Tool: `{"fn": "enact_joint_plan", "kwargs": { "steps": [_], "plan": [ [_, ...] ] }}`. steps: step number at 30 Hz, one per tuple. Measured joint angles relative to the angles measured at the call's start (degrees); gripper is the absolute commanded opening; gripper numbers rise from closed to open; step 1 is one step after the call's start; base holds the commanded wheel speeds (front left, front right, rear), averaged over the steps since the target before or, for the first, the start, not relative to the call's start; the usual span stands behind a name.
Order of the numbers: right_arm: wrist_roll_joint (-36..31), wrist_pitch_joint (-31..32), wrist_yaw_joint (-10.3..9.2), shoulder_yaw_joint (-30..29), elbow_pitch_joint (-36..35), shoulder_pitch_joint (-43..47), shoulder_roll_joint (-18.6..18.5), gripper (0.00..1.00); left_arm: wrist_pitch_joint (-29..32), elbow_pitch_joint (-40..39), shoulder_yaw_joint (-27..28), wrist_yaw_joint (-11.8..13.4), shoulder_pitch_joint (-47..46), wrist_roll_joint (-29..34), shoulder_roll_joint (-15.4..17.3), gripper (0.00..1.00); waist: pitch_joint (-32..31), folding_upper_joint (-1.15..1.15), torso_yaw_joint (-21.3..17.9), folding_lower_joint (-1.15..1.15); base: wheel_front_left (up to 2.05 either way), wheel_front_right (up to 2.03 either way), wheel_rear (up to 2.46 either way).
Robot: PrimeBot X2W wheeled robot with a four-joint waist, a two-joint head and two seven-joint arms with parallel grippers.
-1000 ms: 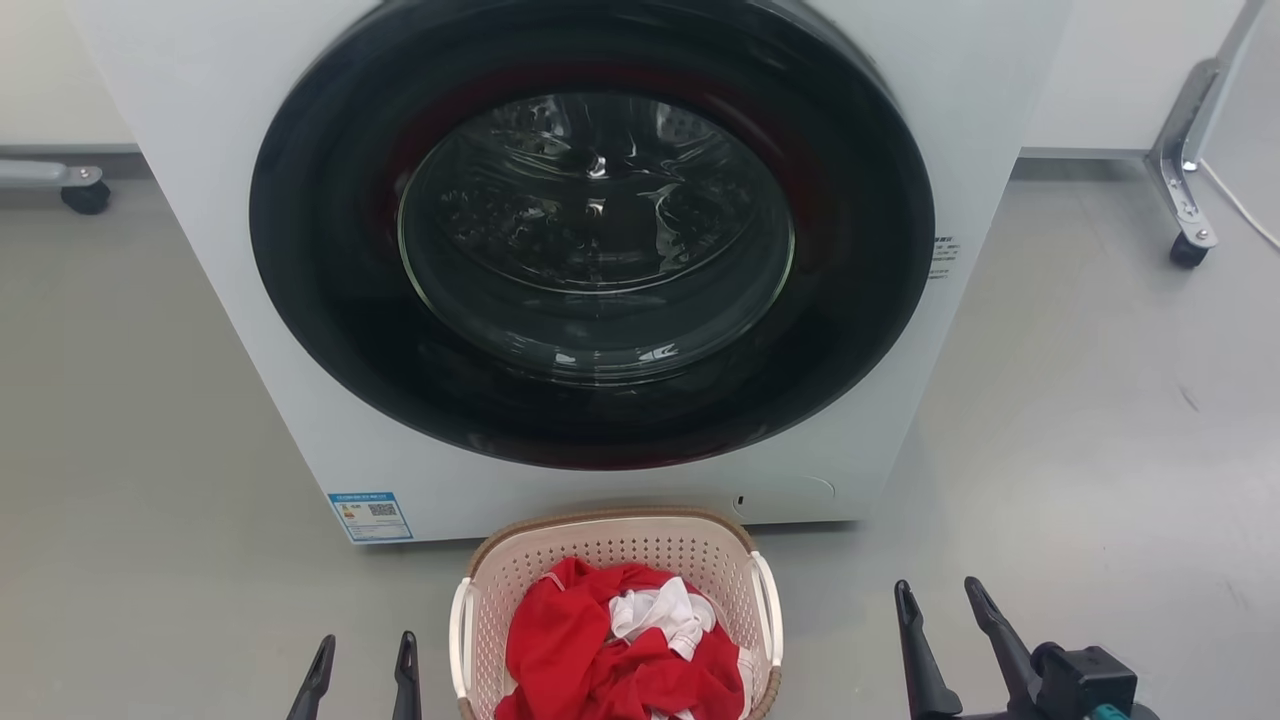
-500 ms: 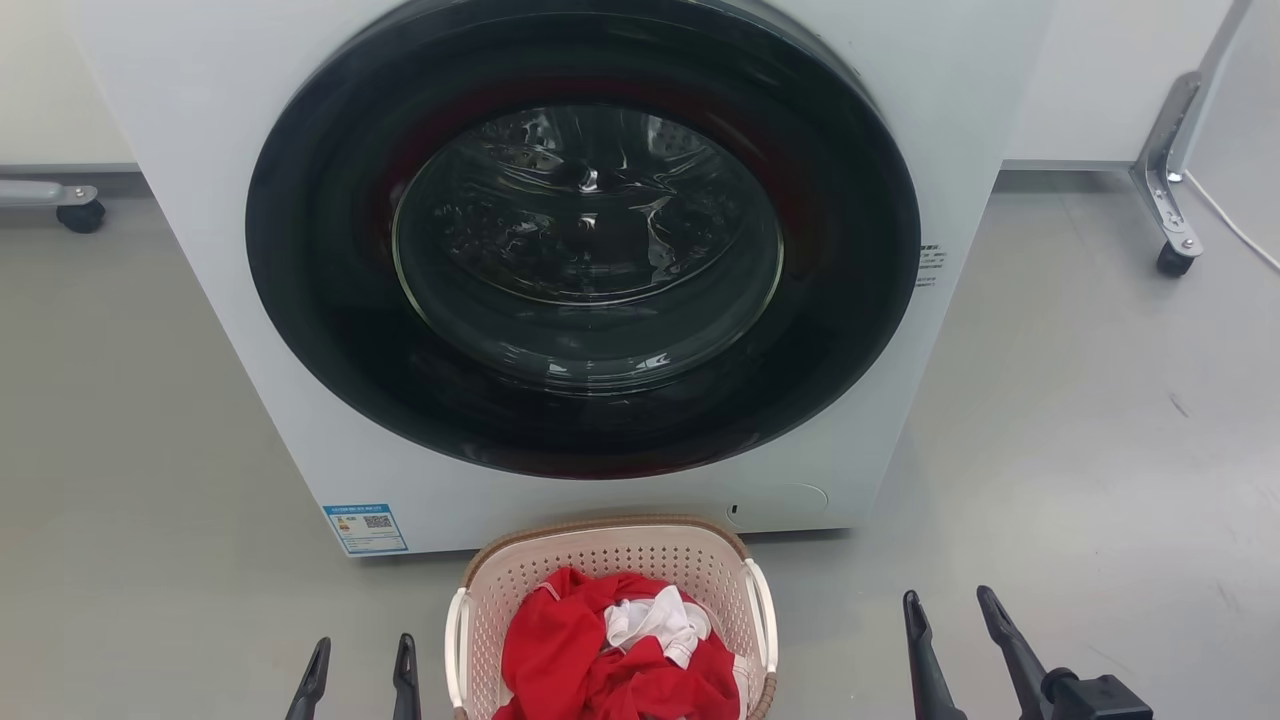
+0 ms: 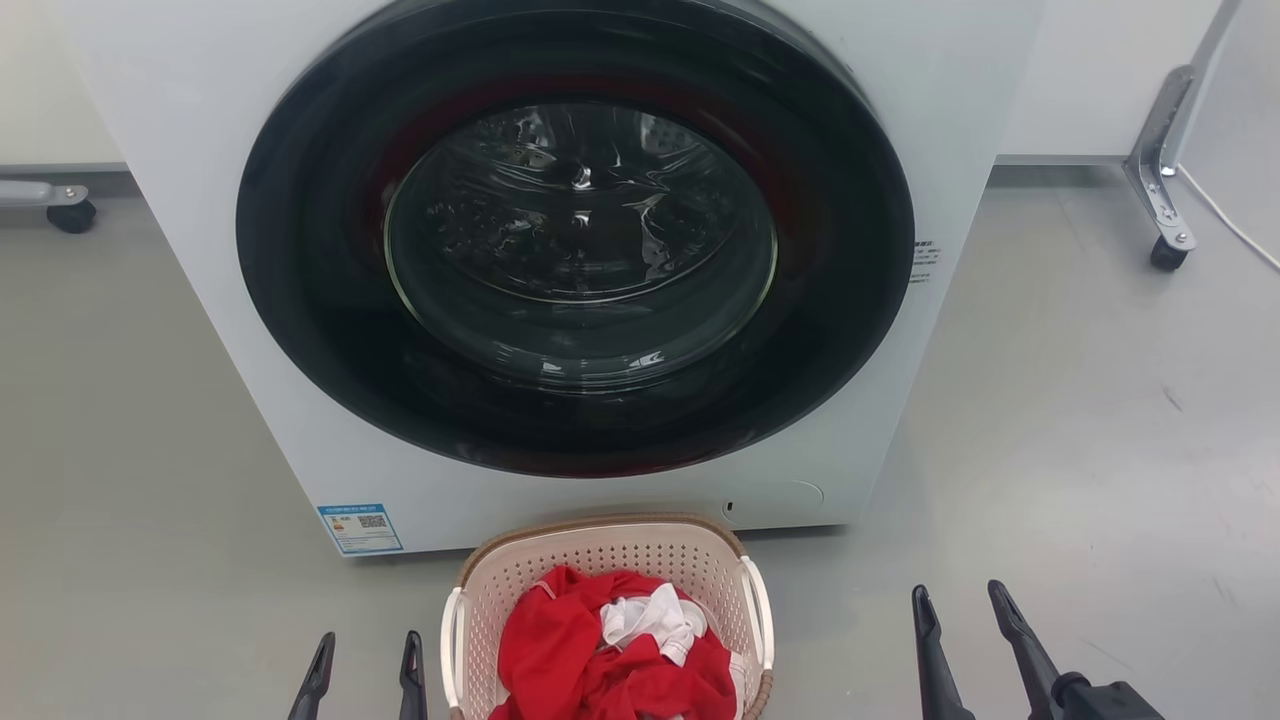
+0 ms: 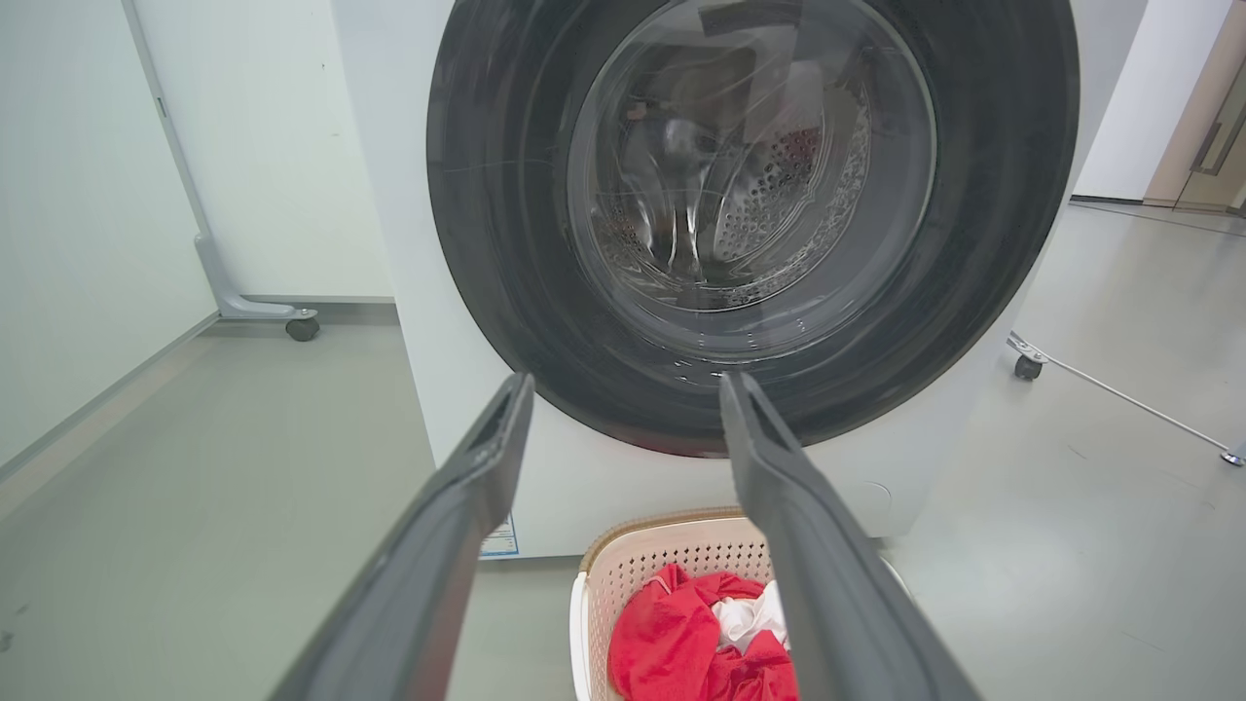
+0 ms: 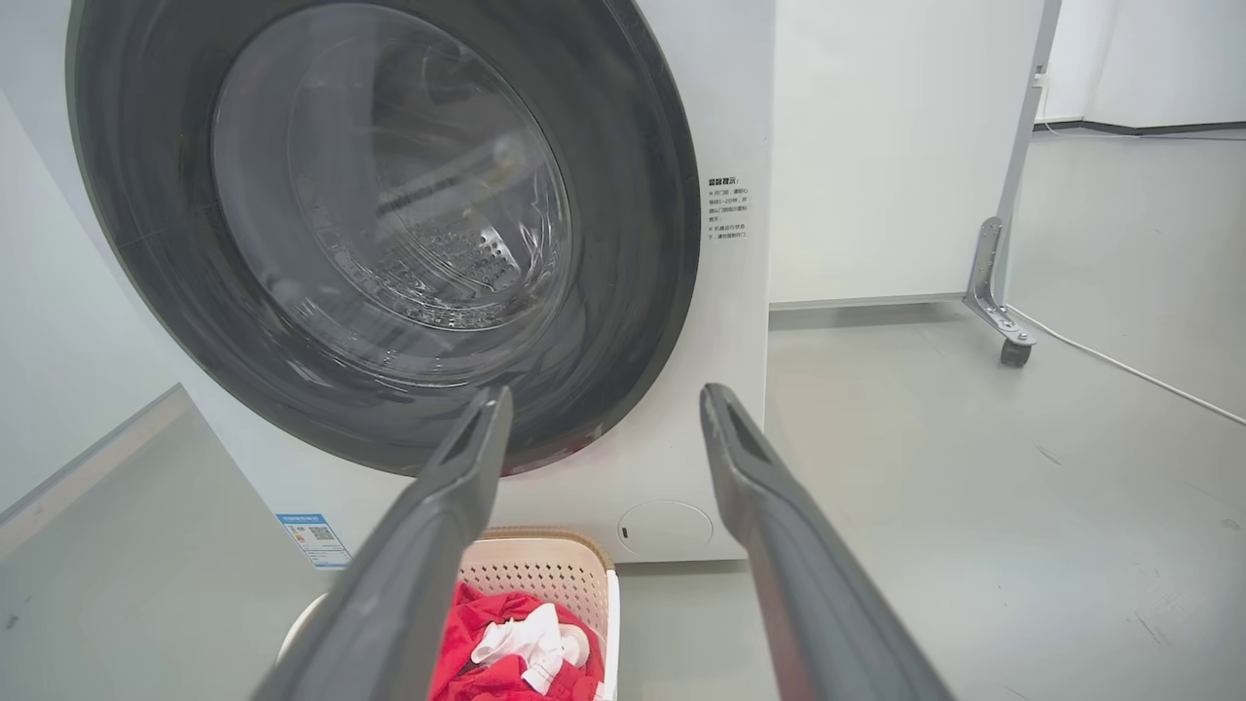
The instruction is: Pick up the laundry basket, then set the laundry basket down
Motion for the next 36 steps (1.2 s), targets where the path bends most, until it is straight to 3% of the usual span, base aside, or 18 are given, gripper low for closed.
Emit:
{"fn": "enact_joint_plan", "kwargs": {
  "steps": [6,7,19,36],
  "plan": [
    [-0.6,0.0,0.0,-0.6,-0.4,0.6,0.2,1.0,0.0,-0.2,0.7,0.0,0.0,0.5,-0.1,1.0,0.3,0.0,-0.1,0.0,0.0,0.0,0.0],
    [-0.7,0.1,0.0,-0.6,-0.1,0.6,0.2,0.0,0.0,0.0,0.8,0.0,0.0,0.5,-0.1,0.0,0.3,0.0,-0.1,0.0,0.0,0.0,0.0],
    [2.1,1.1,0.76,-1.5,3.4,1.6,0.5,0.0,1.0,3.7,1.4,-0.7,0.0,-1.9,-0.4,0.0,0.4,0.0,-0.2,0.0,0.0,0.0,0.0],
    [16.5,5.2,3.03,-6.0,5.1,0.2,1.1,0.0,5.1,6.1,4.1,-3.2,-2.0,-16.8,-1.3,0.0,0.4,0.0,-0.2,0.0,0.0,0.0,0.0]
  ]
}}
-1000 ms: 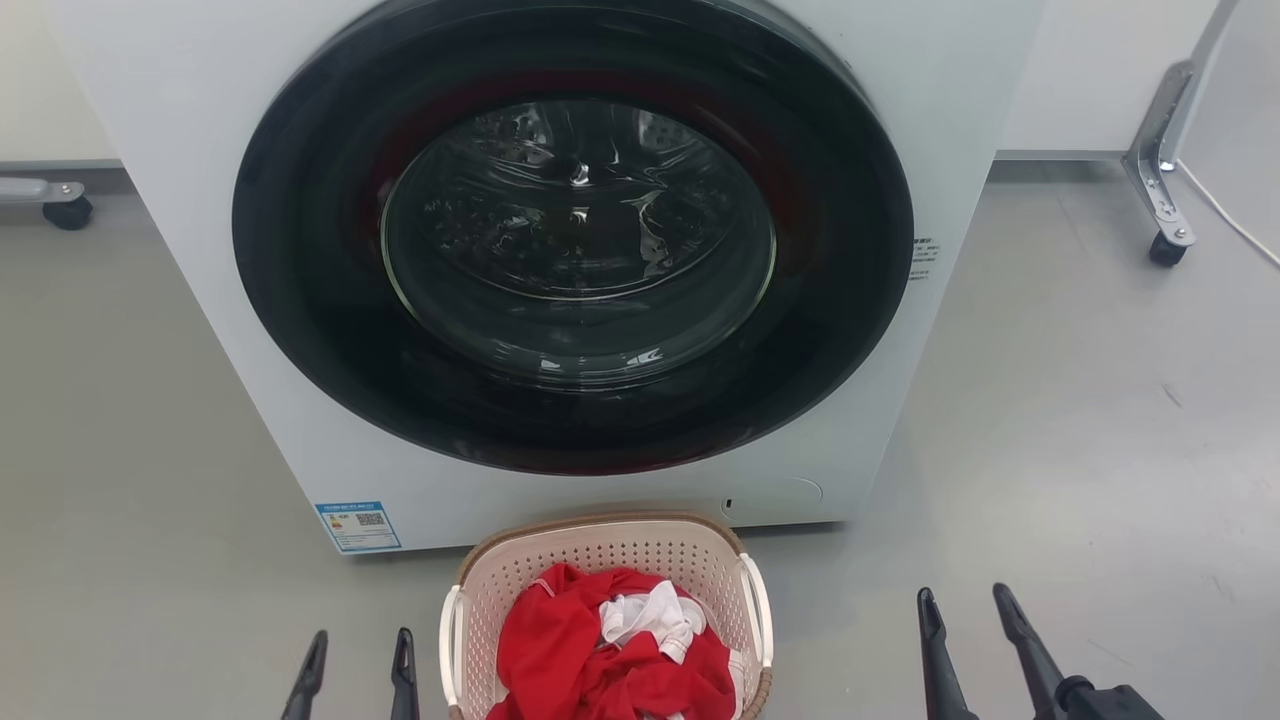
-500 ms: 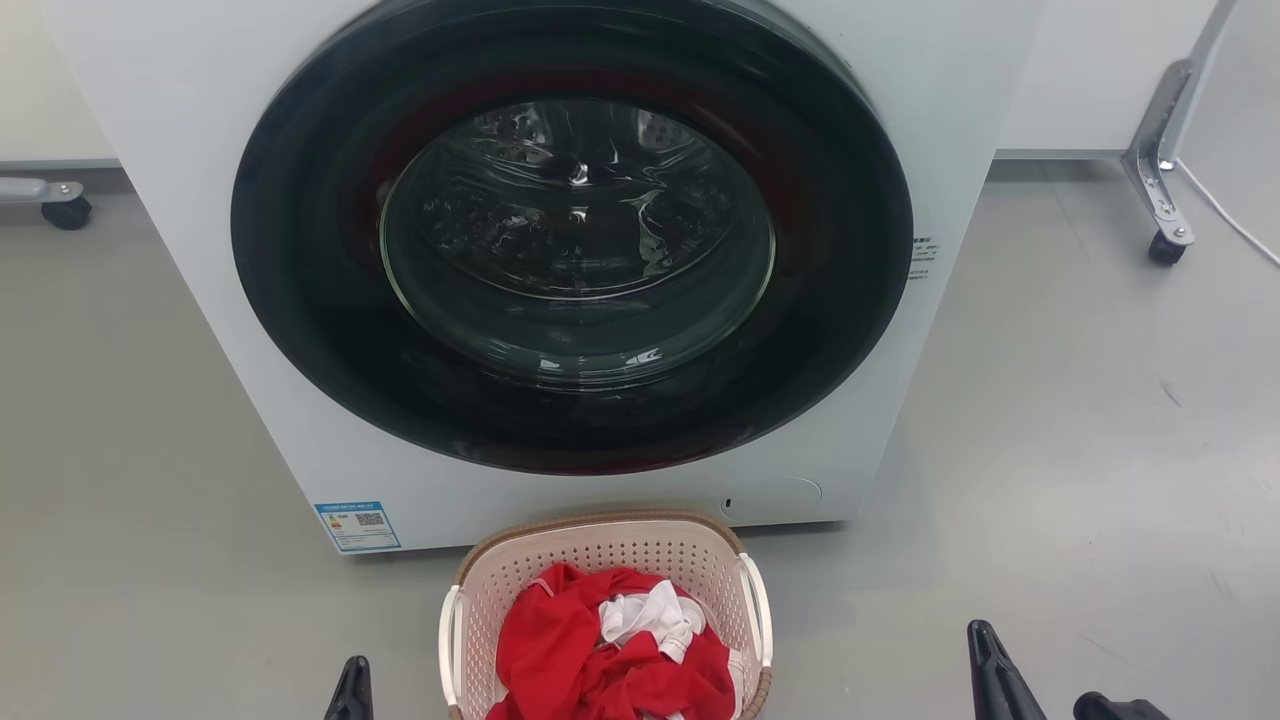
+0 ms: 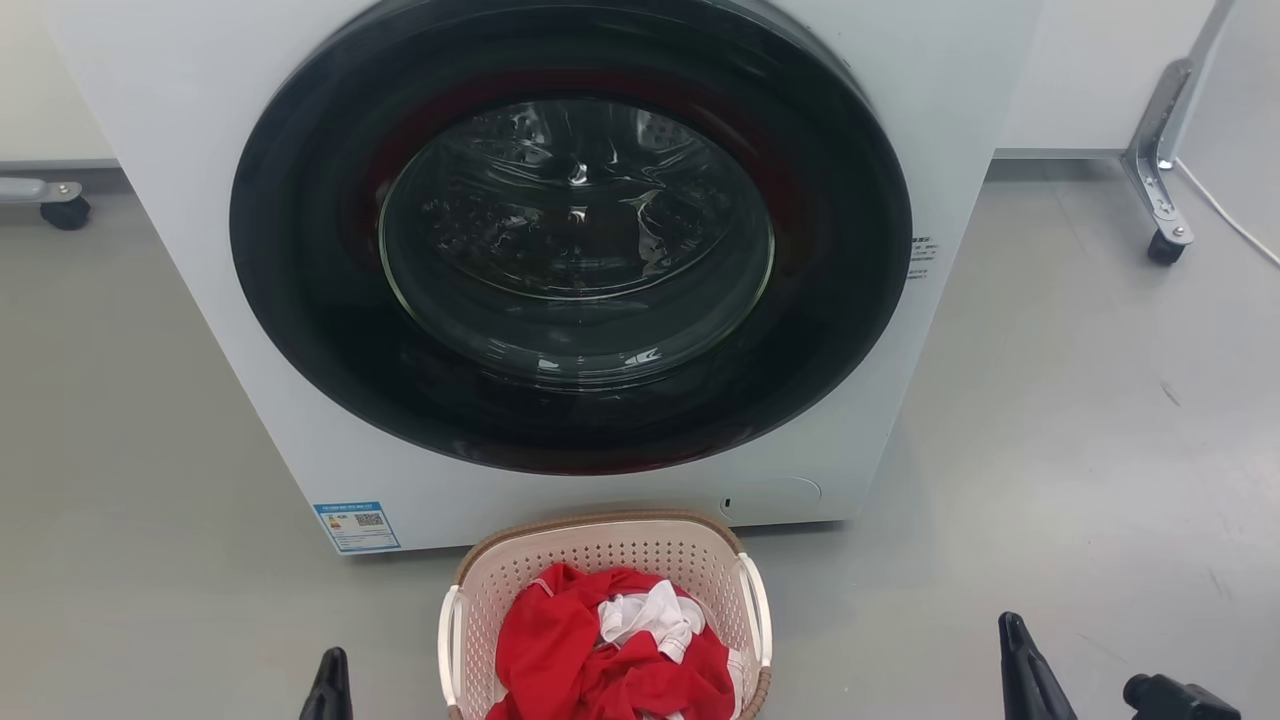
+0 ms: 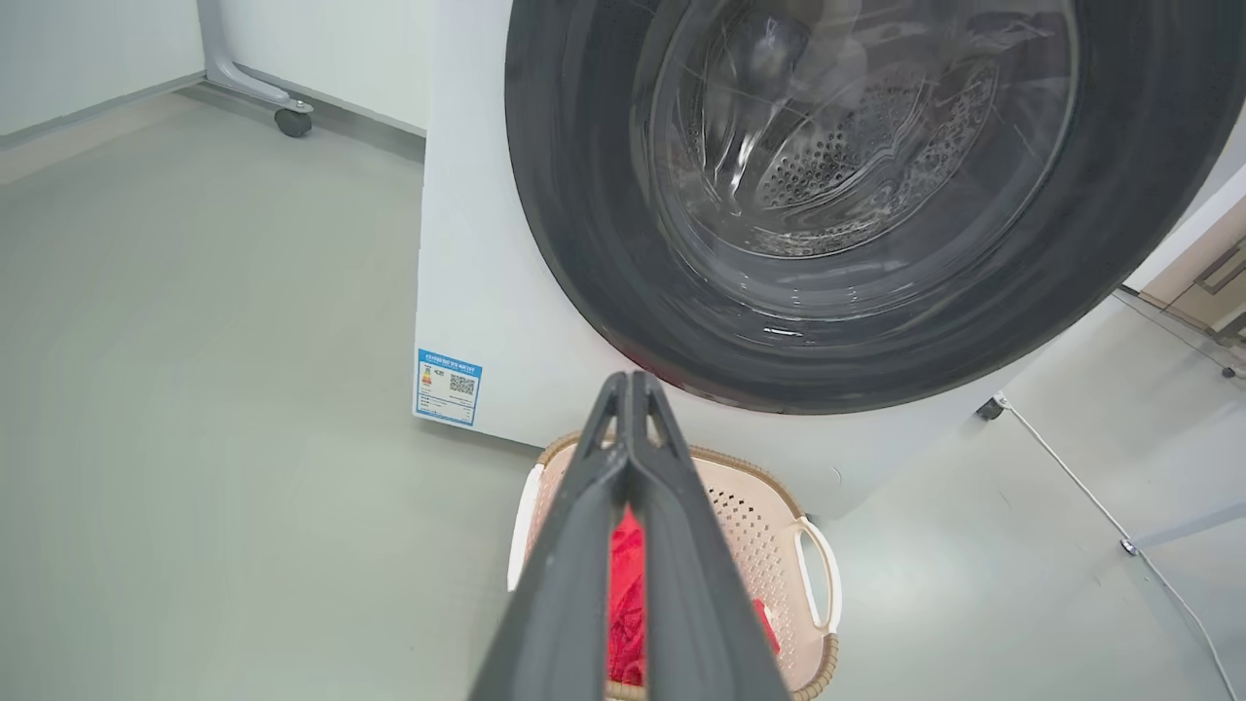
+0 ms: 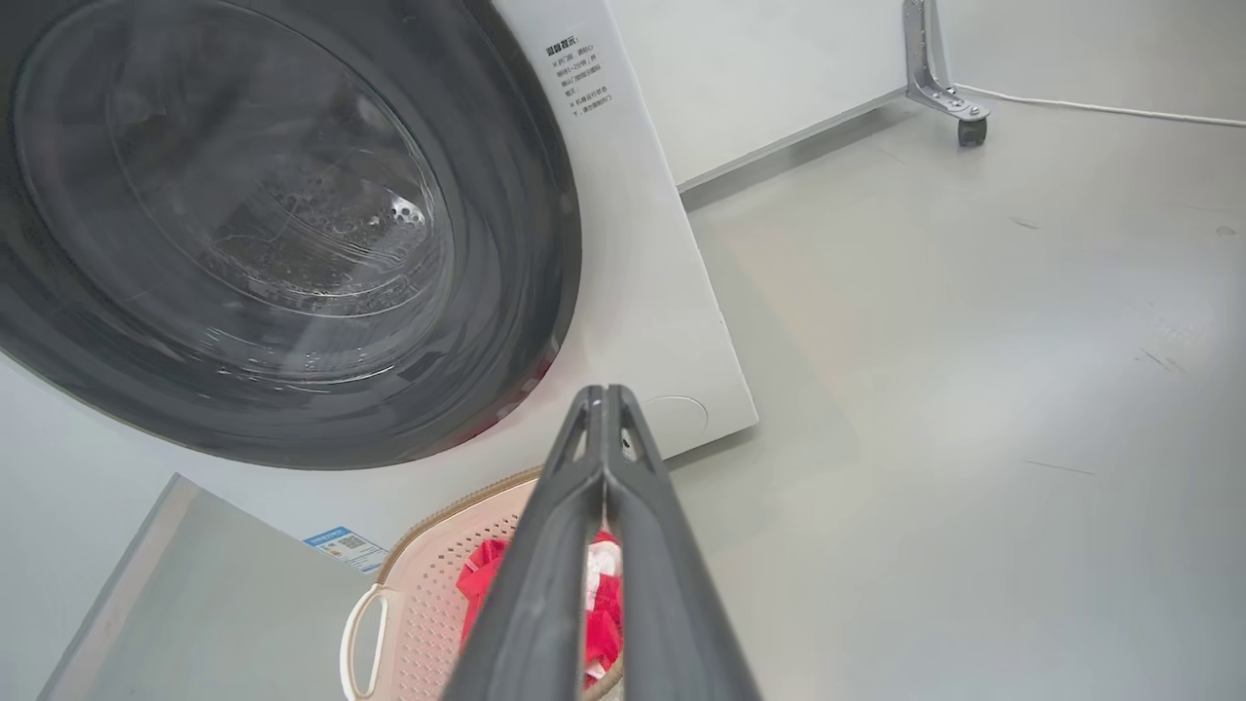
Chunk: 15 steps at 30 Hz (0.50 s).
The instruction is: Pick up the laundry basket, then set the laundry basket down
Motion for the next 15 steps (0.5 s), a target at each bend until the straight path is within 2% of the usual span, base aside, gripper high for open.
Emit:
{"fn": "enact_joint_plan", "kwargs": {
  "steps": [15],
  "plan": [
    [12.7,3.6,2.29,-4.1,1.6,-2.3,0.7,0.0,3.5,2.4,2.8,-2.4,-3.1,-13.3,-0.5,0.0,0.0,0.0,-0.1,0.0,0.0,0.0,0.0]
  ]
}}
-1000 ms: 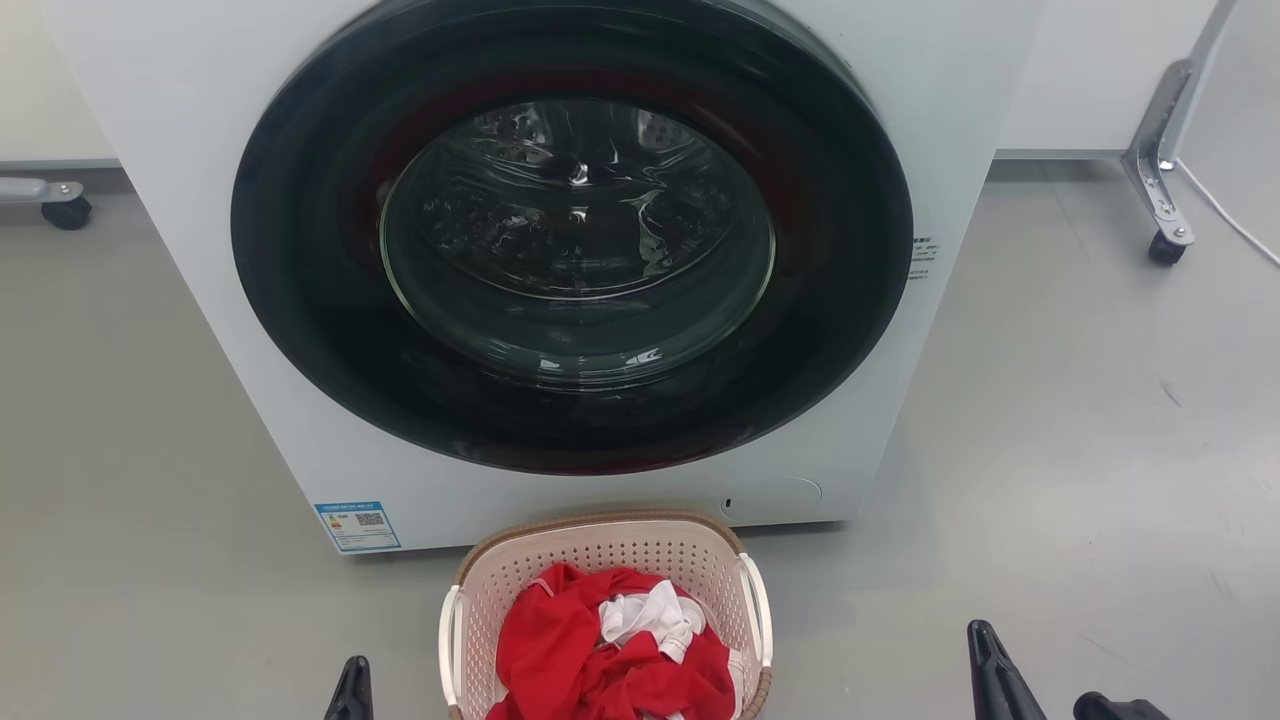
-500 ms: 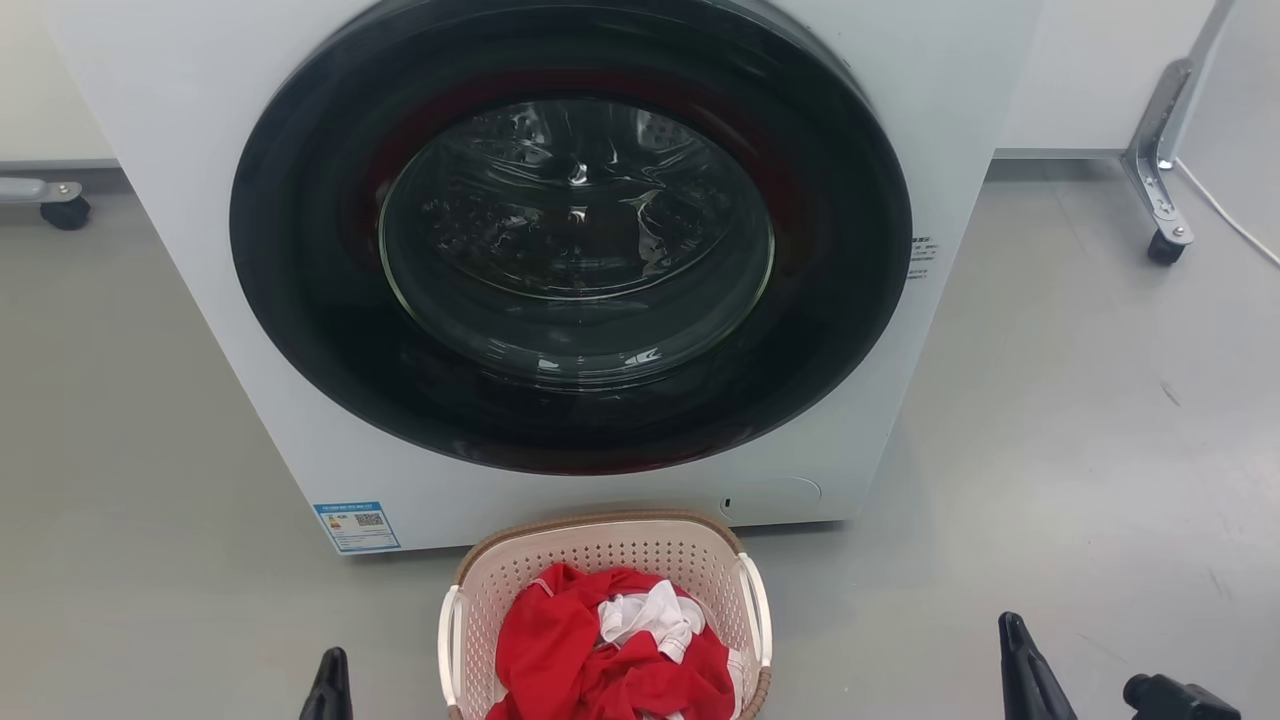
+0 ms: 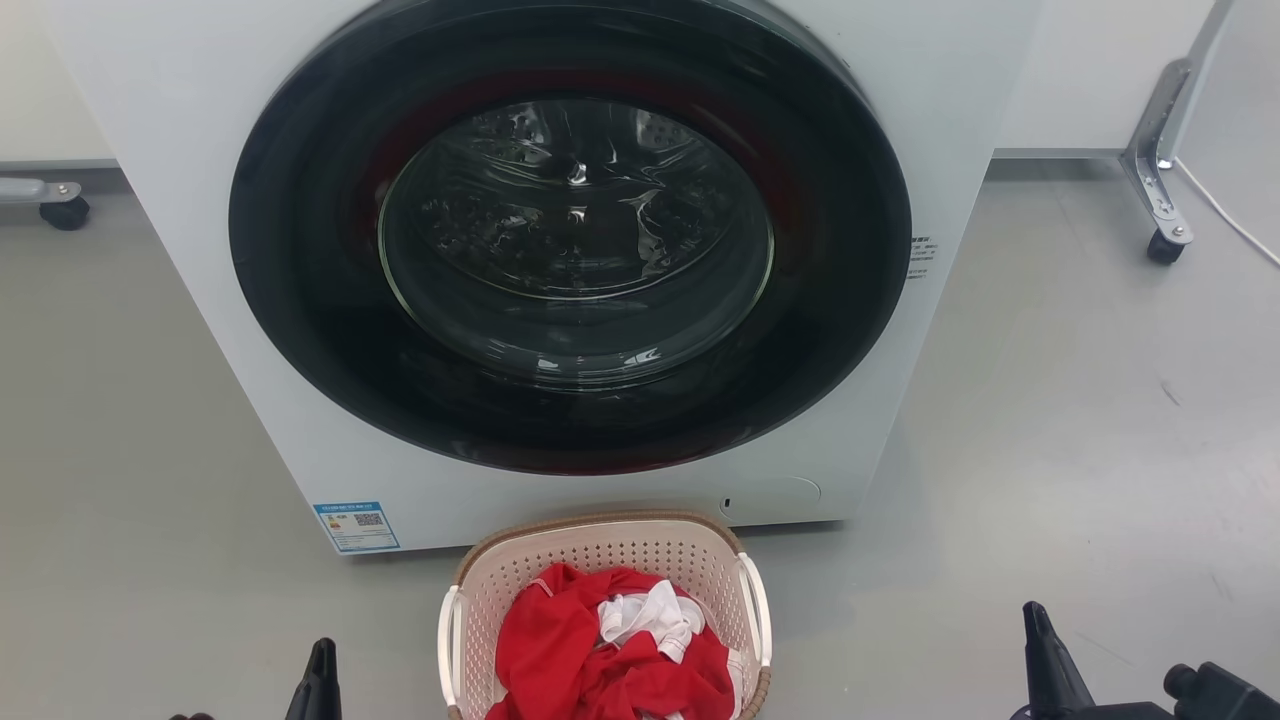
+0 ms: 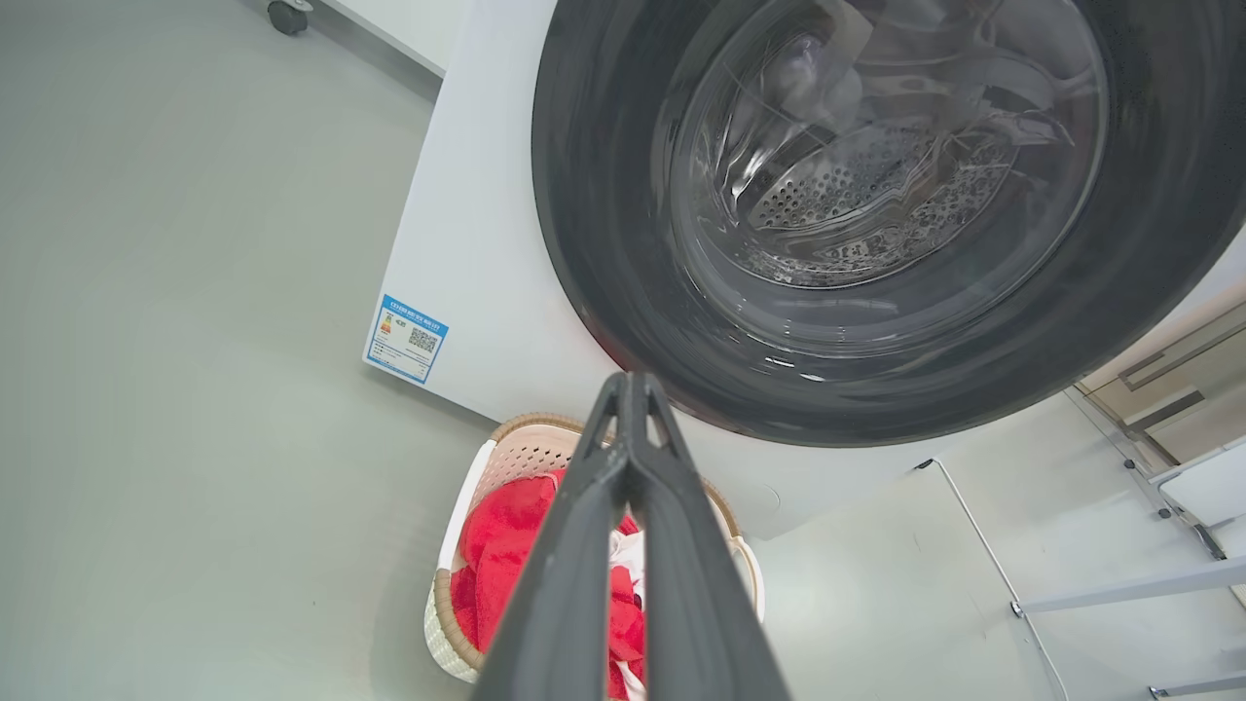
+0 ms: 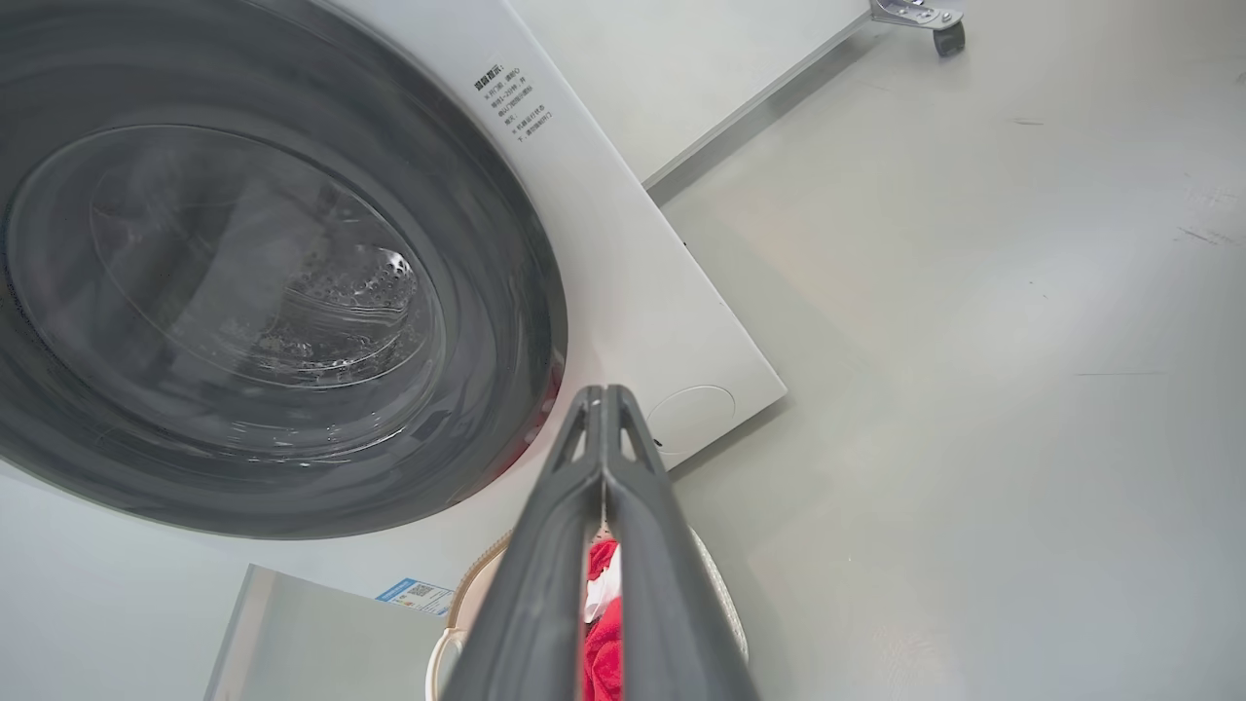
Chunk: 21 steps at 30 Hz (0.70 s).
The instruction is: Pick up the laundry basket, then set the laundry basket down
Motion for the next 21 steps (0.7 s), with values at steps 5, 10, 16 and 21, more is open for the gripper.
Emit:
{"fn": "enact_joint_plan", "kwargs": {
  "steps": [5,10,16,21],
  "plan": [
    [3.9,1.1,0.78,-1.3,0.5,-0.4,0.1,0.0,1.1,0.7,0.6,-0.6,-1.1,-3.9,-0.2,0.0,0.0,0.0,0.0,0.0,0.0,0.0,0.0],
    [7.8,2.1,1.52,-2.6,0.8,-1.2,0.3,0.0,2.0,1.5,1.7,-1.1,-2.0,-7.8,-0.3,0.0,0.0,0.0,0.0,0.0,0.0,0.0,0.0],
    [12.7,3.3,2.38,-4.0,1.7,-2.2,0.6,0.0,3.4,2.4,2.4,-2.1,-2.9,-13.1,-0.8,0.0,0.0,0.0,-0.1,0.0,0.0,0.0,0.0],
    [16.7,4.3,3.08,-5.3,2.1,-2.4,0.7,0.0,4.4,3.0,3.4,-2.8,-4.0,-17.2,-1.0,0.0,0.0,0.0,-0.1,0.0,0.0,0.0,0.0]
  ]
}}
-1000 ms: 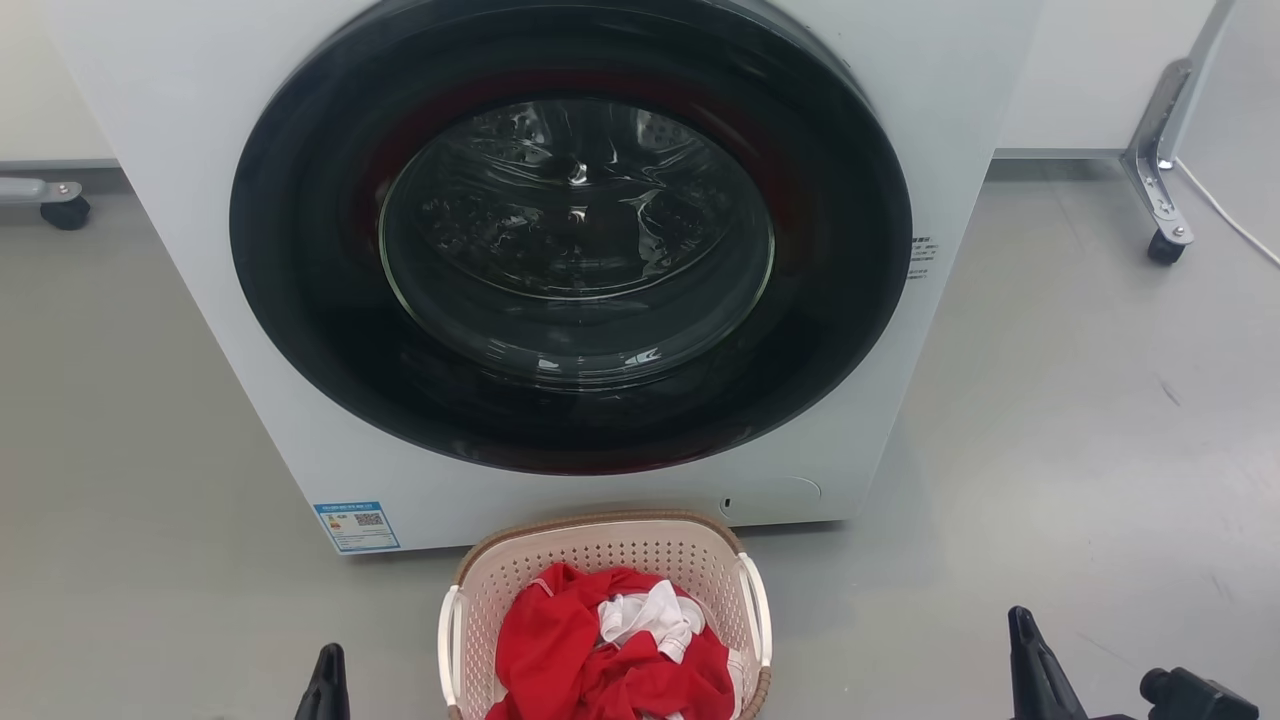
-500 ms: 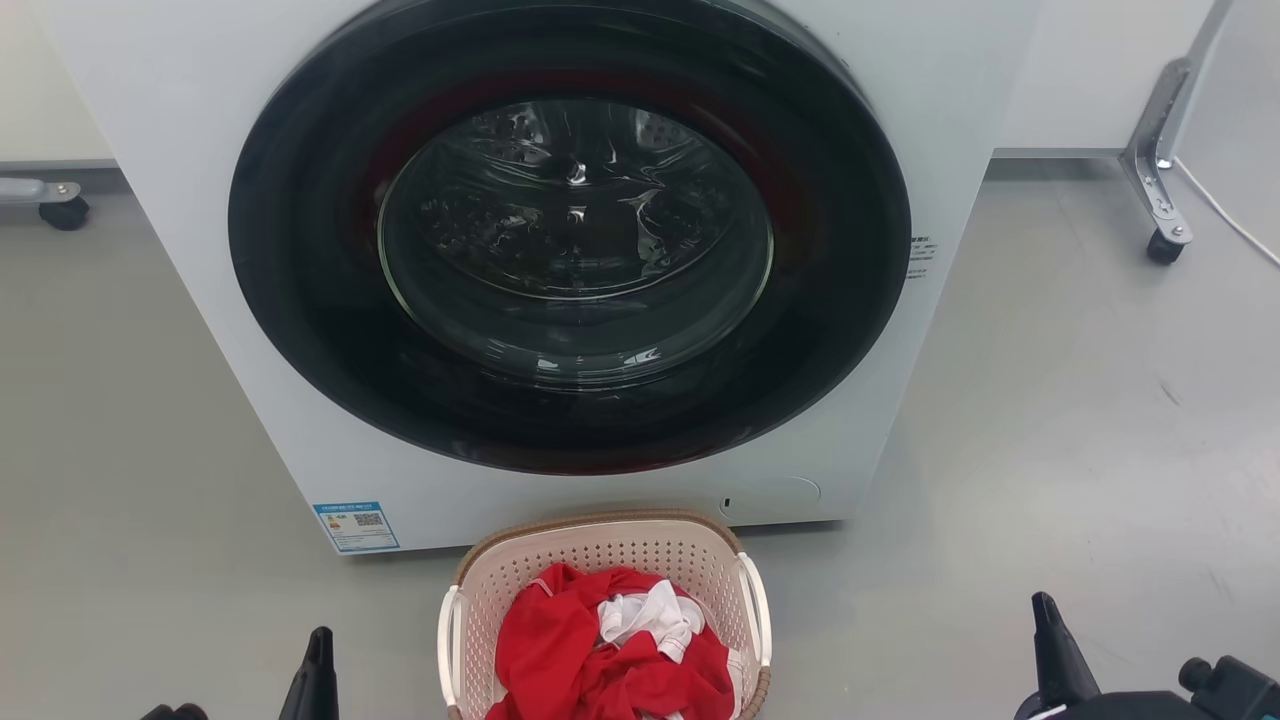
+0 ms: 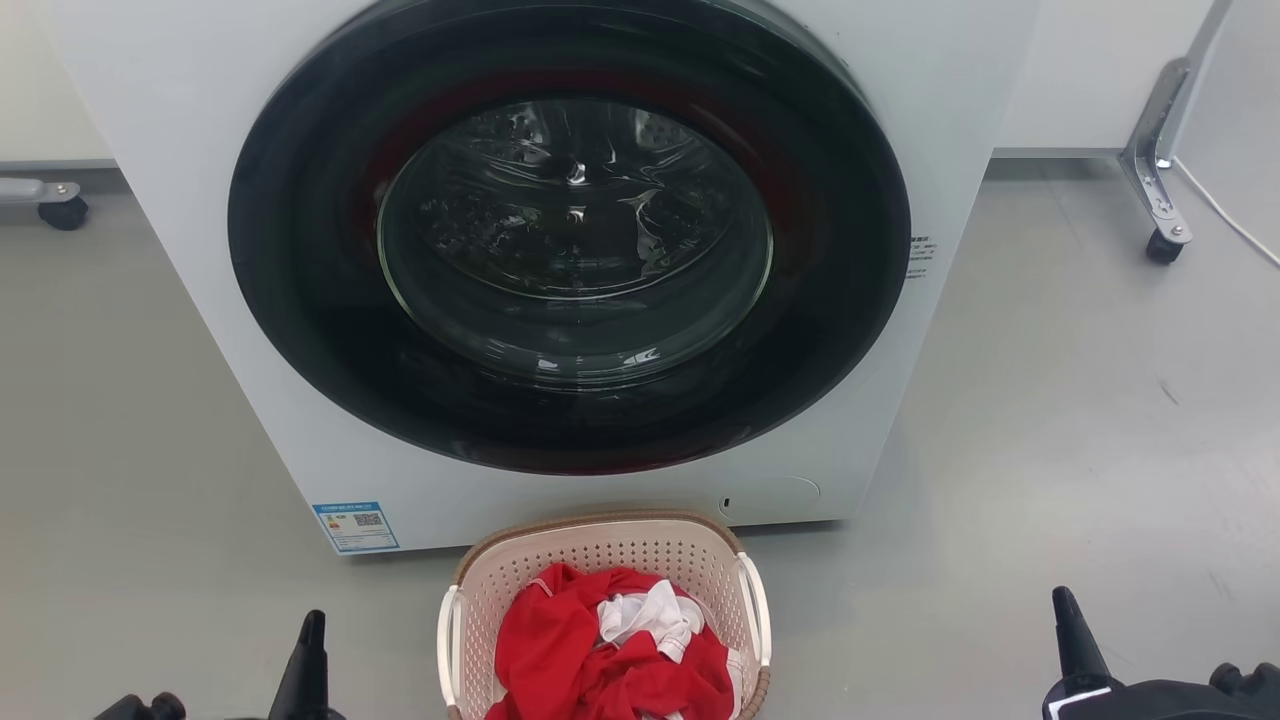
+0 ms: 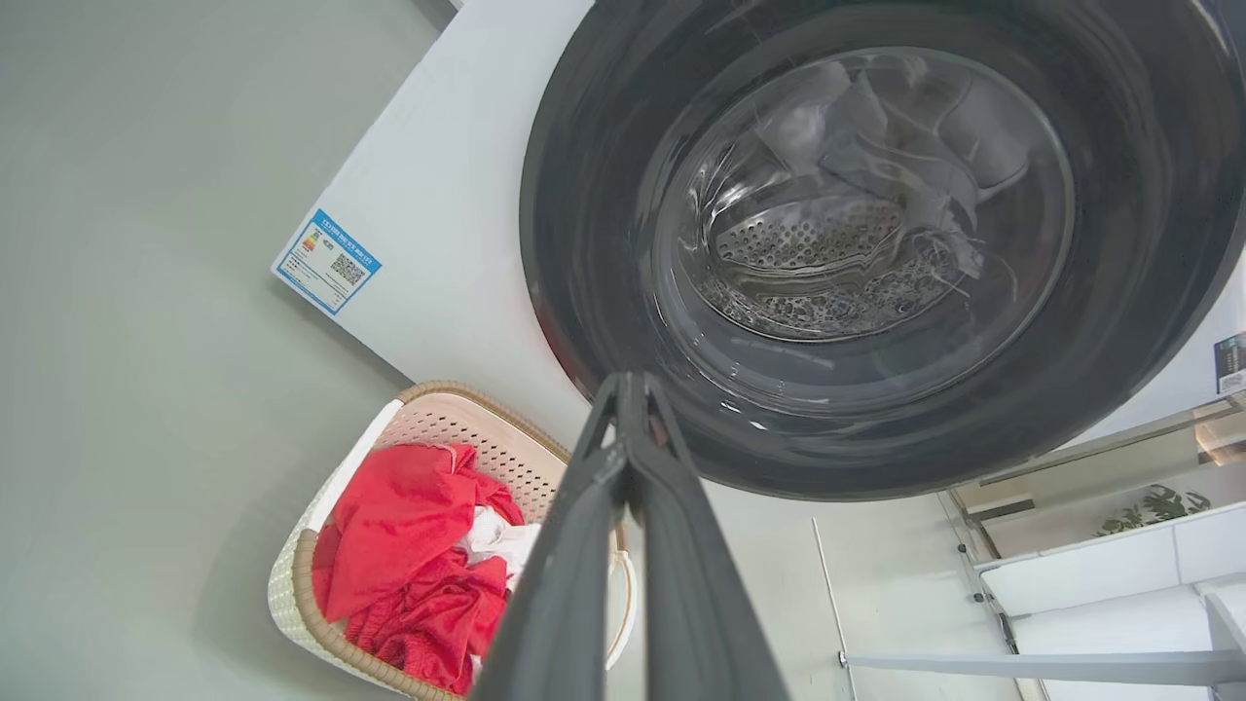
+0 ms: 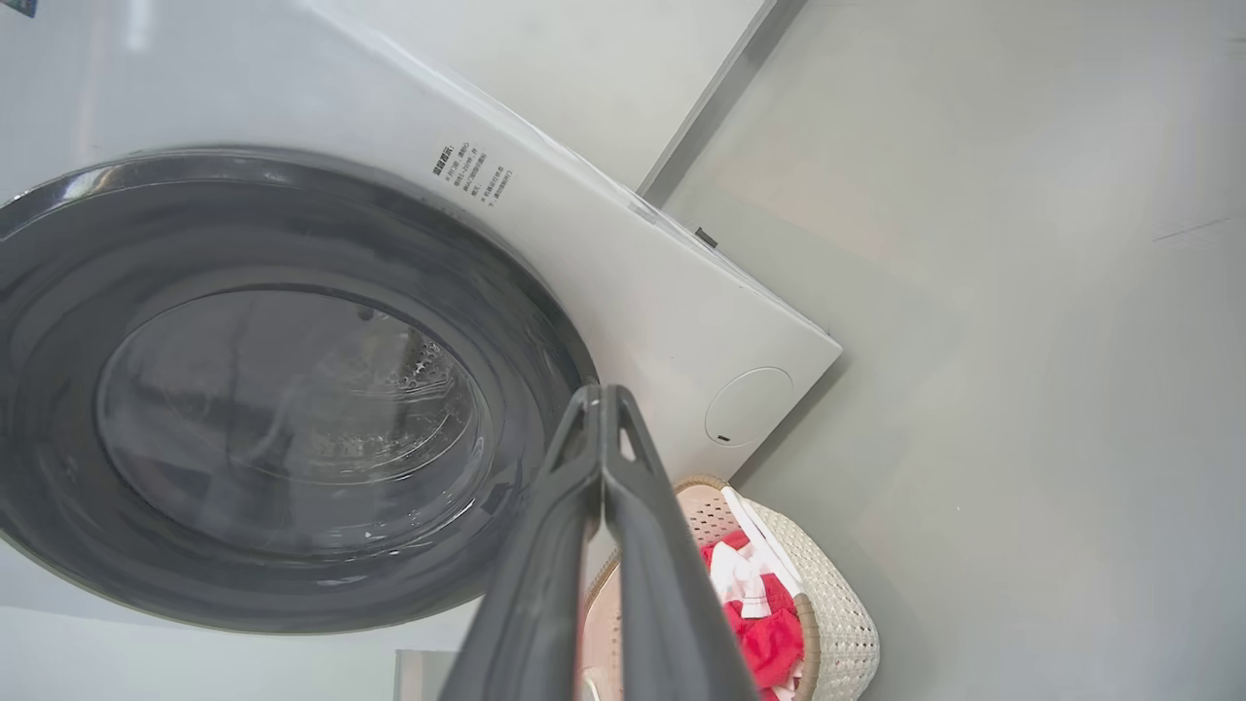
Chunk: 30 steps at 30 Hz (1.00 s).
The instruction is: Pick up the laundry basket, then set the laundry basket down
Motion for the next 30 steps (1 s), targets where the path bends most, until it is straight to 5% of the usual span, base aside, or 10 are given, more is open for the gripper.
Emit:
{"fn": "enact_joint_plan", "kwargs": {
  "steps": [30],
  "plan": [
    [23.4,6.0,4.47,-7.5,3.0,-3.8,1.1,0.0,6.1,4.5,4.5,-4.4,-5.5,-23.7,-1.1,0.0,0.0,0.0,-0.1,0.0,0.0,0.0,0.0]
  ]
}}
